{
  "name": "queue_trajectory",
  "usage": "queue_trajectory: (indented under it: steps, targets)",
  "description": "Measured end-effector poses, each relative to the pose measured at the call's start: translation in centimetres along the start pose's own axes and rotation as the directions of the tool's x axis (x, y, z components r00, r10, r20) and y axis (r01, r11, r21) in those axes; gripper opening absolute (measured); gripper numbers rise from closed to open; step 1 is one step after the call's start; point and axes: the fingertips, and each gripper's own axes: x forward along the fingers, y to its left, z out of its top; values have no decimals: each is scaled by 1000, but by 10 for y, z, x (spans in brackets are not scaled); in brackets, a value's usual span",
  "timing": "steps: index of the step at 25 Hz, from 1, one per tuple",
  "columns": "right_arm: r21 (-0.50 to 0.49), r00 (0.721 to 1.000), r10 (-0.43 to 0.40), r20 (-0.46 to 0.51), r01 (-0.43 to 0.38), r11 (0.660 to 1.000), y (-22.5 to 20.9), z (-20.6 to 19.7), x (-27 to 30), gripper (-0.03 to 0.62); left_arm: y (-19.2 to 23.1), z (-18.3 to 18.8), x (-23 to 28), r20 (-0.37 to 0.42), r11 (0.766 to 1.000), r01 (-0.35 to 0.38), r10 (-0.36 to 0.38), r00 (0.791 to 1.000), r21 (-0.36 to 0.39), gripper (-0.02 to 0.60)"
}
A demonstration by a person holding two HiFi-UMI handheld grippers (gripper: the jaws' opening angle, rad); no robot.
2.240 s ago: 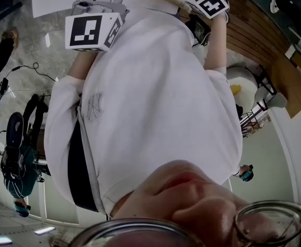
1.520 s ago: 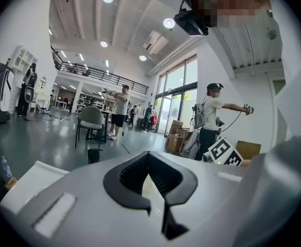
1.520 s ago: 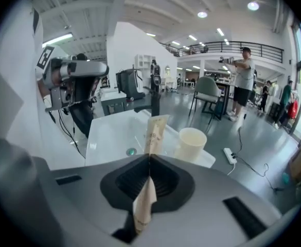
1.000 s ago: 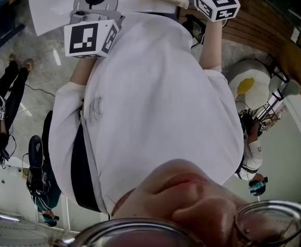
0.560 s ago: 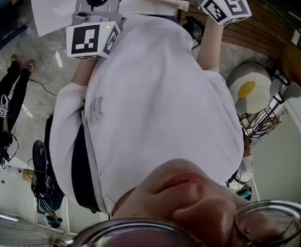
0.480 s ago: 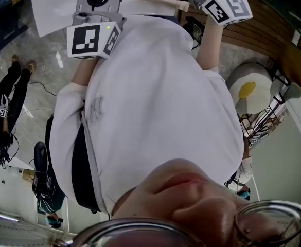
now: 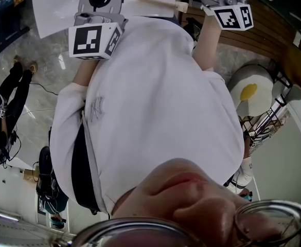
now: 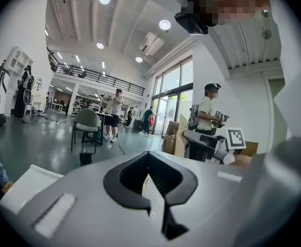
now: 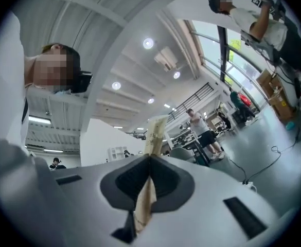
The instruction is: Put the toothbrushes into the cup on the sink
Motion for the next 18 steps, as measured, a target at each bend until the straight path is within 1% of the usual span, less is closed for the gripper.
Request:
queue_trajectory:
  steps: [8,12,18]
  targets:
    - [66,991,-78,113,71,995,-23,18,-23,12,-10,1,4,-1,1000,1,-1,1000,7,5]
    - [74,981,-113,161,102,992,-33,27,-28,12,-10,0,4,-4,1000,-9,9,1000,9,5]
    - [118,970,-109,216,85,989,-41,36,-28,12,-12,-3,3,-11,1000,-29,29,1000,9,6]
